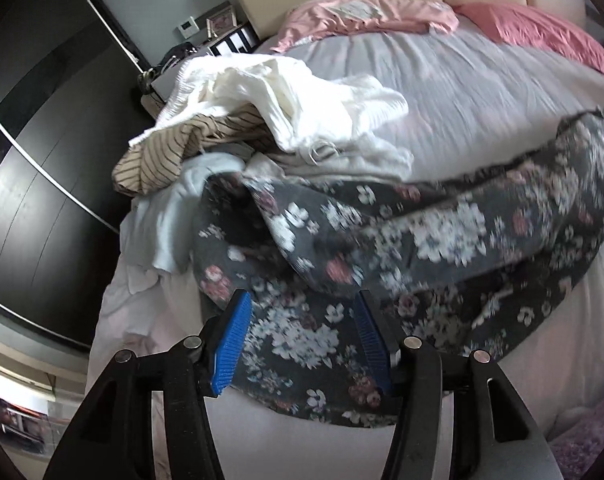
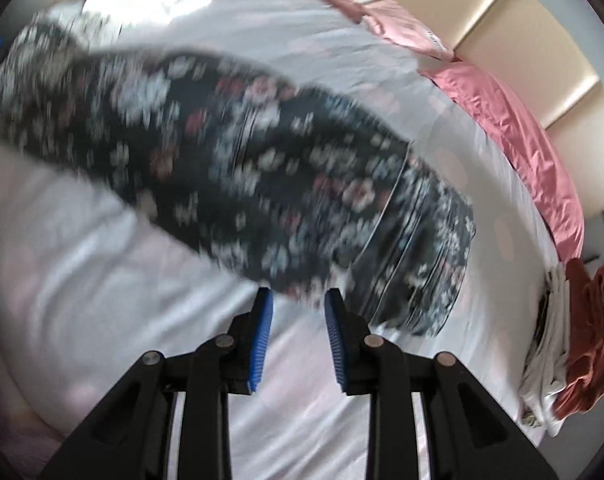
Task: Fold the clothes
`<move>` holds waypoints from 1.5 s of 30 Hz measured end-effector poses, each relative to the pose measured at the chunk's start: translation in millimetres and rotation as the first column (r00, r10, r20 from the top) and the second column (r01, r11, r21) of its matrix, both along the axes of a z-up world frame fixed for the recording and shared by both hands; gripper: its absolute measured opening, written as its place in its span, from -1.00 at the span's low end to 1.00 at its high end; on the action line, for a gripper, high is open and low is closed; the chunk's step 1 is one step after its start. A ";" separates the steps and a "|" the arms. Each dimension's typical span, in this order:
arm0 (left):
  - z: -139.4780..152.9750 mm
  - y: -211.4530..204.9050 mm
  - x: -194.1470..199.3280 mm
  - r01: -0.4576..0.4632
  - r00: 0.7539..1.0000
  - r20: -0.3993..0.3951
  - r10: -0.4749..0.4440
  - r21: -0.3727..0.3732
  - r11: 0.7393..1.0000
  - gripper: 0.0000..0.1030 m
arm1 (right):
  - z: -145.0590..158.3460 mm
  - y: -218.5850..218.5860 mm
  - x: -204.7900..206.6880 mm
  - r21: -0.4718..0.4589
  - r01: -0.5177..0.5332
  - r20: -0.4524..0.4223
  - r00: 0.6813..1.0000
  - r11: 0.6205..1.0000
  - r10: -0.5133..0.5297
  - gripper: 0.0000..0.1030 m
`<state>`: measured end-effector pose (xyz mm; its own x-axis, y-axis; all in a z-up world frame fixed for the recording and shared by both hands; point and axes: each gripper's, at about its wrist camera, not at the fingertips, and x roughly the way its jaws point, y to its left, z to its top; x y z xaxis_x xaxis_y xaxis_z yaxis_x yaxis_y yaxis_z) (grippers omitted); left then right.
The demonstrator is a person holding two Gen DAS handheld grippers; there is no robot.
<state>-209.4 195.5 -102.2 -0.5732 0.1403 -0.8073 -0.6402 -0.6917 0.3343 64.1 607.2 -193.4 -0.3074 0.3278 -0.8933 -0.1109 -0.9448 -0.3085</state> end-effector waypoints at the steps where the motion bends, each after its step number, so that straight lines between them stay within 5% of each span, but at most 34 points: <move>1: -2.3 0.8 0.8 0.001 1.000 0.002 -0.001 -0.005 1.000 0.07 | -4.9 1.5 1.4 0.020 -0.002 0.010 1.000 1.000 0.002 -0.48; 9: -14.8 5.7 1.5 0.001 1.000 -0.006 -0.001 -0.030 1.000 0.07 | -30.0 -1.5 -3.4 0.190 -0.087 0.060 0.995 0.978 0.077 -0.30; 19: -22.2 6.4 -8.6 0.004 0.999 -0.037 -0.007 -0.059 0.998 0.07 | -7.6 3.1 -13.4 0.243 -0.069 -0.066 0.994 0.968 0.087 -0.85; 24: -23.4 6.2 -16.4 0.002 1.000 -0.031 -0.004 -0.048 0.999 0.26 | 33.0 23.9 -22.8 0.212 0.073 -0.216 0.976 0.974 -0.026 -0.95; 29: -22.7 9.2 -16.5 0.017 0.999 -0.037 -0.019 -0.044 0.999 0.27 | 85.2 60.4 -27.7 0.199 0.258 -0.356 0.918 0.945 -0.175 -0.98; 35: -27.7 19.2 -15.5 0.054 0.998 -0.036 -0.056 -0.048 0.997 0.27 | 111.2 95.6 -25.7 0.201 0.378 -0.376 0.882 0.904 -0.285 -0.98; 45: -40.6 38.3 -15.8 0.116 0.993 -0.022 -0.118 -0.051 0.992 0.33 | 103.0 121.2 -22.4 0.236 0.464 -0.353 0.859 0.854 -0.370 -0.98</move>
<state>-225.1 233.8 -142.8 -0.5750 0.1678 -0.8008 -0.7069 -0.5946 0.3830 41.7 728.4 -90.5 -0.3031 0.7213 -0.6228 -0.6000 -0.6522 -0.4634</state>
